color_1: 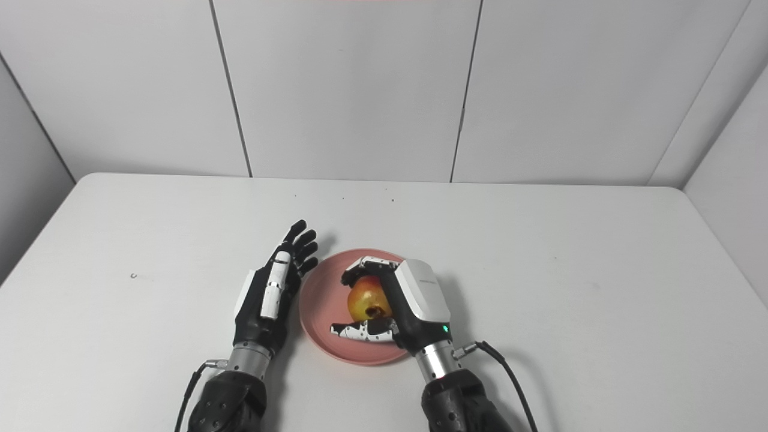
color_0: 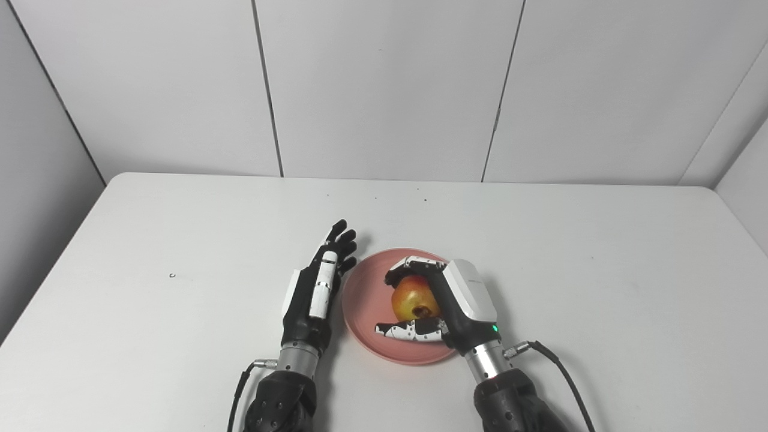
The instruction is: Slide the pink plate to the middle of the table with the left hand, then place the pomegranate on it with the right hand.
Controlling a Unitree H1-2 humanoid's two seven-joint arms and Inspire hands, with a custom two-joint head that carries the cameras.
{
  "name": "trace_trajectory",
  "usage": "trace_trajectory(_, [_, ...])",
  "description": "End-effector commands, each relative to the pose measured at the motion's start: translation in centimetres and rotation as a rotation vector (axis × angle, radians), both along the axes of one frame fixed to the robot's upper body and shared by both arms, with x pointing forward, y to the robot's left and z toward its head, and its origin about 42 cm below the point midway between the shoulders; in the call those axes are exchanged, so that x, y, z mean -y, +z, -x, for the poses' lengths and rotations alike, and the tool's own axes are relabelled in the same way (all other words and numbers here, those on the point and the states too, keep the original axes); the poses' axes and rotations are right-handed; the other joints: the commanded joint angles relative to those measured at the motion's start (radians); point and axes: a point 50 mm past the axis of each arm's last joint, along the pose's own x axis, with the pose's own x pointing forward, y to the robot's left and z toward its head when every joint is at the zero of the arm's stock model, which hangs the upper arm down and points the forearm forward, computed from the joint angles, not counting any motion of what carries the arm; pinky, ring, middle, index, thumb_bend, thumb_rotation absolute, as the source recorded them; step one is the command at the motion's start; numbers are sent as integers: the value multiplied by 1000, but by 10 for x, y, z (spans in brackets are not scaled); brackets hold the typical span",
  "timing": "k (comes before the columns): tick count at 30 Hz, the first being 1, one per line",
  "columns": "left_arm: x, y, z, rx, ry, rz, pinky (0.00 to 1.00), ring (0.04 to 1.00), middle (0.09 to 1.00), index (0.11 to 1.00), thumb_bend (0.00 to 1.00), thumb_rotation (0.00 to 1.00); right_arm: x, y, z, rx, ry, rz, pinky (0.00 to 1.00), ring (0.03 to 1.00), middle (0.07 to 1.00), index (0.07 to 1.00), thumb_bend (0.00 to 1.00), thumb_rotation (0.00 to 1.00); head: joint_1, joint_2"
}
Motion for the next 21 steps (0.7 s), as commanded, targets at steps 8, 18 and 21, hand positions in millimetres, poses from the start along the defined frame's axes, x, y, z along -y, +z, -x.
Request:
trace_trajectory(8, [5, 16, -8, 90, -6, -12, 867, 906, 907, 874, 288, 1000, -4, 20, -5, 94, 74, 16, 837, 885, 845, 802, 638, 382, 0, -2])
trace_trajectory(18, [5, 16, -8, 77, -4, -8, 868, 909, 909, 877, 305, 1000, -1, 22, -4, 93, 106, 64, 978, 955, 904, 854, 659, 572, -1, -1])
trace_trajectory(21, [6, 16, -9, 78, -17, 10, 881, 919, 919, 890, 300, 1000, -1, 23, -3, 102, 115, 63, 985, 958, 912, 864, 665, 606, 0, -1])
